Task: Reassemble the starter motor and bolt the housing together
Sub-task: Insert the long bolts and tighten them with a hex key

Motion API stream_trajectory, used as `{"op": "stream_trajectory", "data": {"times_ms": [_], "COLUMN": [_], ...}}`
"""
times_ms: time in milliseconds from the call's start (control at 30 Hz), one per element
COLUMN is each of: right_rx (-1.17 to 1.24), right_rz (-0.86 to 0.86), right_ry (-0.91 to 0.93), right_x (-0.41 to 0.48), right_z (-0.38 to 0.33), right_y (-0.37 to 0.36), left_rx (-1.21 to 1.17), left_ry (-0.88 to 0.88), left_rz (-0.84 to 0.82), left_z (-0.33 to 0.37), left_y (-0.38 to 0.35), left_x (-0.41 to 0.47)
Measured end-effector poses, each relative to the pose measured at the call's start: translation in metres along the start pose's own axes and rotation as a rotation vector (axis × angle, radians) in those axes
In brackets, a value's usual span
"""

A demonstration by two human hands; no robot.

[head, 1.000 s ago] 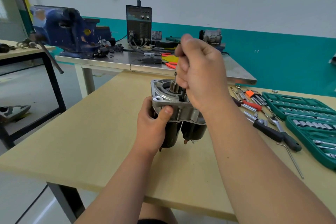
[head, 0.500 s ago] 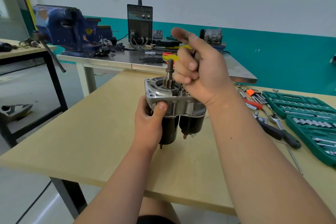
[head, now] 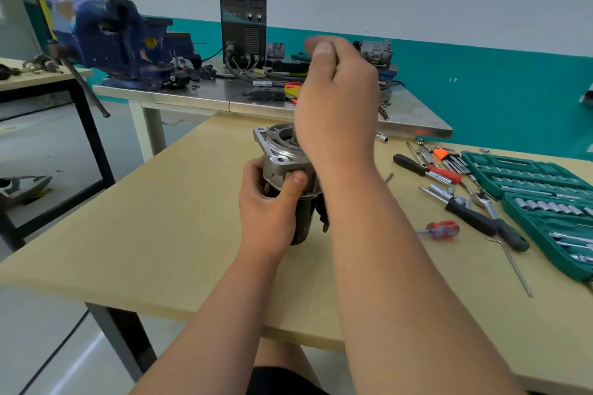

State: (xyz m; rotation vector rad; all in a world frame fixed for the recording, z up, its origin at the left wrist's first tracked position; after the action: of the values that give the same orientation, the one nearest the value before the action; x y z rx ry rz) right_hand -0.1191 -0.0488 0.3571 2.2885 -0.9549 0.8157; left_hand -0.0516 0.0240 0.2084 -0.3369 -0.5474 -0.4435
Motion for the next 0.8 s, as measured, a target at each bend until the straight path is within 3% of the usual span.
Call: {"op": "stream_trajectory", "data": {"times_ms": [133, 200, 267, 433, 800], "right_rx": [0.908, 1.094, 1.153, 1.129, 1.332], "right_rz": [-0.621, -0.822, -0.921, -1.016, -0.907], "right_ry": [-0.24, -0.291, -0.288, -0.29, -0.236], "right_x": [0.009, 0.006, 0.005, 0.008, 0.003], "right_z": [0.013, 0.011, 0.008, 0.008, 0.012], "right_y": [-0.016, -0.025, -0.032, -0.043, -0.032], "left_rx": [-0.043, -0.058, -0.076, -0.092, -0.057], "left_ry": [-0.006, -0.008, -0.01, -0.031, 0.014], "left_rz": [-0.015, -0.001, 0.02, 0.007, -0.042], "left_z": [0.001, 0.001, 0.002, 0.003, 0.002], "left_y": [0.007, 0.011, 0.014, 0.015, 0.008], "left_x": [0.001, 0.001, 0.001, 0.001, 0.003]}}
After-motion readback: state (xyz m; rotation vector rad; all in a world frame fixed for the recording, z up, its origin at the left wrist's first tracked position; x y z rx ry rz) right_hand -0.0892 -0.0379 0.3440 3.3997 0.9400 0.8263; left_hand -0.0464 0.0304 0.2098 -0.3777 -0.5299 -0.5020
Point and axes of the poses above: each hand's wrist, its own x-axis towards the middle knuckle, its own y-axis out of the back of the hand, z = x × y, the point moved 6 cm from there along x, towards the middle knuckle, and after that the axes turned 11 degrees about -z, right-handed, at the moved point
